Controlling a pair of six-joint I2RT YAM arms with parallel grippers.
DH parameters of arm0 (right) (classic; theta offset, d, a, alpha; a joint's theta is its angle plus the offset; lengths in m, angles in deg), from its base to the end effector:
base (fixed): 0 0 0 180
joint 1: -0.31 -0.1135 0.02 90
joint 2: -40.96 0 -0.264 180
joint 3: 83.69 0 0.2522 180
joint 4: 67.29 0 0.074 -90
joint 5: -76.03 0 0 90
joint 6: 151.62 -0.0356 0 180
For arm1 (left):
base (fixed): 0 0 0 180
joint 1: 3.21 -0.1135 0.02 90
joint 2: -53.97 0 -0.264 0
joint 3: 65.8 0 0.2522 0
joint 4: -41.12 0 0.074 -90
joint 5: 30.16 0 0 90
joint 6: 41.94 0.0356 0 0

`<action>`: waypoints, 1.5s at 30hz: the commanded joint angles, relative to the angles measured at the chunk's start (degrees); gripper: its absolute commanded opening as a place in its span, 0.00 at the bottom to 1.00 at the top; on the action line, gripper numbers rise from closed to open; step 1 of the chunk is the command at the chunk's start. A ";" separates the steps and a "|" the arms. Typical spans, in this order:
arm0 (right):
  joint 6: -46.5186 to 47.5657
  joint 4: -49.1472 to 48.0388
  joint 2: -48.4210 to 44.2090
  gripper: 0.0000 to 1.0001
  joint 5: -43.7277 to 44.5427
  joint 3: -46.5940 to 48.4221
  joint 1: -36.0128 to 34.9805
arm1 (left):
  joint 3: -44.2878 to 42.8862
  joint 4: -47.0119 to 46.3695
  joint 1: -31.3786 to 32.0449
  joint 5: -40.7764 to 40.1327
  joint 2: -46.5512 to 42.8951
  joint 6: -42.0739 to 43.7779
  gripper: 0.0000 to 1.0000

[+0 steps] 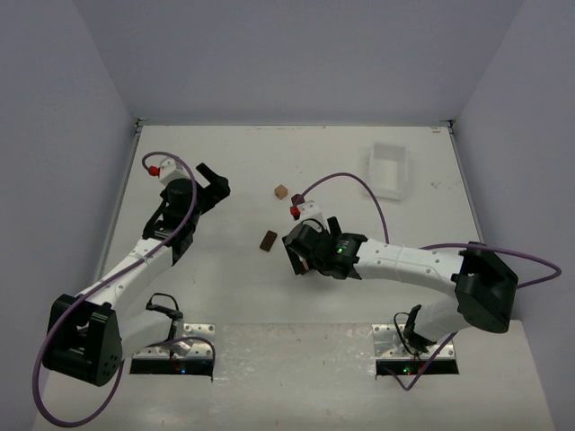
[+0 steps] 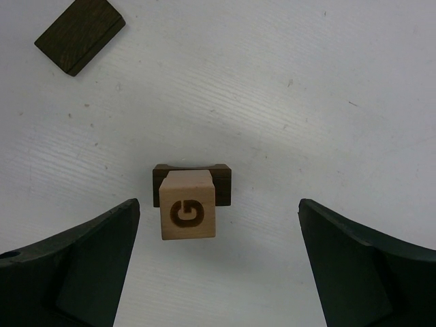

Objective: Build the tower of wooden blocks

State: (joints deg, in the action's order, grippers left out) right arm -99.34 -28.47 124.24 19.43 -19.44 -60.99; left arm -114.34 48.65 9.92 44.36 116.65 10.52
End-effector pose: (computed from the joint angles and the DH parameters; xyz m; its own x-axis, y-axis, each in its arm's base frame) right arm 0.1530 0.2386 0.2056 -0.6836 -0.1850 -0.7061 -0.2192 0.9747 -0.0431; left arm 0.2398 -0.0462 0.2464 -0.2714 -0.5397 -0.7969 -0.2371 0.8400 -0.4881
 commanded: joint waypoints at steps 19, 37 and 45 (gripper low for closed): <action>-1.58 1.99 -0.51 0.99 2.28 0.55 0.90 | 0.42 -3.09 -0.05 0.19 -0.89 0.73 1.00; -1.45 2.48 -0.05 0.99 1.66 1.10 0.92 | 0.39 -3.08 -0.12 0.11 -0.89 0.71 1.00; -1.92 3.31 -0.40 0.99 2.01 1.10 0.92 | 0.40 -3.08 -0.12 0.37 -0.98 0.80 1.00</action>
State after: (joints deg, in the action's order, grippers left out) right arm -99.73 -25.59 124.26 20.05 -19.45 -60.21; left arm -114.32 48.64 9.92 44.40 116.65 10.54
